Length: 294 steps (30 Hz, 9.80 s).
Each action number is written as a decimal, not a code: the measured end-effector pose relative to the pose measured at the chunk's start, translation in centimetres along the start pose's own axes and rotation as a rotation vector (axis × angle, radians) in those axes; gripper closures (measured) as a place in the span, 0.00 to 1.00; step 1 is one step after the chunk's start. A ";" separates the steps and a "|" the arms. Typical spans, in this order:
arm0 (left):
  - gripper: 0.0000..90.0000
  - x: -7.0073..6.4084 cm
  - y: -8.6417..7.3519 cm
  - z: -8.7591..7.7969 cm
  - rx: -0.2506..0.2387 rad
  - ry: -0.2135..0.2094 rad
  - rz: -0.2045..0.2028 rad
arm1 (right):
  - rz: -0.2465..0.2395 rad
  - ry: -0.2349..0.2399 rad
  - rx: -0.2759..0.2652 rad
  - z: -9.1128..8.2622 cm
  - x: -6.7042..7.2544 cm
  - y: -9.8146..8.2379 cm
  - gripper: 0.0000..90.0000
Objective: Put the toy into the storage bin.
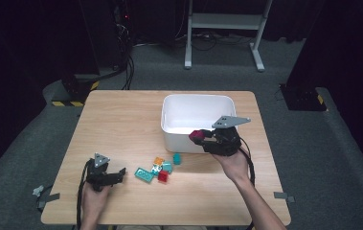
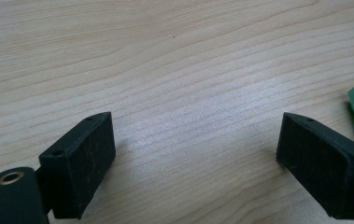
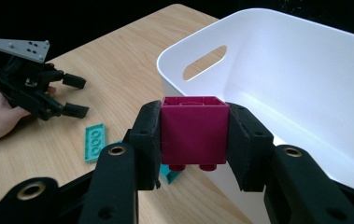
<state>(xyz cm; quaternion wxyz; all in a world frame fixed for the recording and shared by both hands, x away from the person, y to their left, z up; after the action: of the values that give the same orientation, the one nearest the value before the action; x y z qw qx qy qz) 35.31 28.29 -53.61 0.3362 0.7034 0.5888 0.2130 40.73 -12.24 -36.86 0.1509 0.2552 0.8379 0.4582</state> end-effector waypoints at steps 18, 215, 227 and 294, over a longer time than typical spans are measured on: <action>0.13 0.0 0.0 0.0 0.000 0.000 0.000 | 0.020 -0.052 -0.004 -0.2 -2.0 1.8 0.66; 0.13 0.0 0.0 0.0 0.000 0.000 0.000 | -0.041 0.216 0.182 13.6 9.1 -9.5 0.72; 0.13 0.0 0.0 0.0 0.000 0.000 0.000 | -0.052 0.233 0.179 13.1 9.2 -9.6 0.75; 0.13 0.0 0.0 0.0 0.000 0.000 0.000 | -0.039 0.102 0.052 5.1 4.2 -5.4 0.75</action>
<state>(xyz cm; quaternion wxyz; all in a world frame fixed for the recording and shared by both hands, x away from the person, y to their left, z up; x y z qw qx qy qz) 35.31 28.29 -53.60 0.3362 0.7035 0.5888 0.2130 38.20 -8.76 -44.19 0.1104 0.2189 0.8610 0.4456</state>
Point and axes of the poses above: each handheld gripper's, and its own axes: z roughly forward along the jaws, y roughly out of its top, x roughly to its left, the point moved 1 cm from there along z, roughly forward along the jaws, and after that the axes turned 7 degrees about -z, right-handed, at the moved point
